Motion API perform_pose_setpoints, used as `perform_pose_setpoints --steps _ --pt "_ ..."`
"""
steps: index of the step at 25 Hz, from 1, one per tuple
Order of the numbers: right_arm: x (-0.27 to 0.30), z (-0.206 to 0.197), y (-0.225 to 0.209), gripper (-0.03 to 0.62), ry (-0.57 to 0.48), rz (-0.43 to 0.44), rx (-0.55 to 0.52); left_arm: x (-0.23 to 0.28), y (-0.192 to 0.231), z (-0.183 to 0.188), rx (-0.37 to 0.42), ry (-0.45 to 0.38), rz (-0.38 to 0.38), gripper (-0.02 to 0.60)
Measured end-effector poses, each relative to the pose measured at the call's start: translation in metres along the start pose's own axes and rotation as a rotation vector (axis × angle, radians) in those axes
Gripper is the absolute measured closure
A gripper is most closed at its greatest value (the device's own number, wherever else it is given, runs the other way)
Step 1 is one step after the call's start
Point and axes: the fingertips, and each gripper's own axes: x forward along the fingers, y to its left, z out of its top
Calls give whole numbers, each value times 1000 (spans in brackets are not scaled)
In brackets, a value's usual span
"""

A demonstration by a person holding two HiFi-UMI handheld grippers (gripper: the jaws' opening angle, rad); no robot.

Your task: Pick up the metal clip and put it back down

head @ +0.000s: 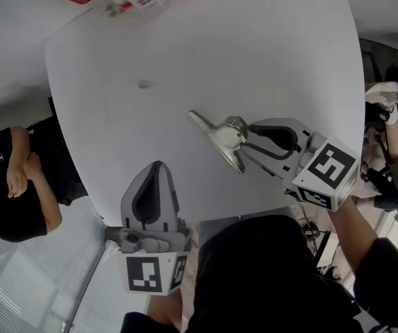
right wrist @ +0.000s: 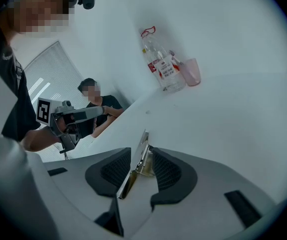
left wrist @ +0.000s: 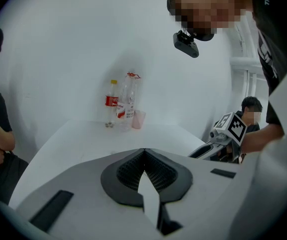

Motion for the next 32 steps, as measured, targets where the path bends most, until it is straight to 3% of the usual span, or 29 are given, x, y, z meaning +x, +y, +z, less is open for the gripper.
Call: perform_pose_setpoints --steps 19,32 --pt "27 -15 -2 453 20 36 69 29 9 -58 -75 55 -30 563" --pt "33 -14 -2 480 69 22 139 47 8 -67 -80 85 -52 563"
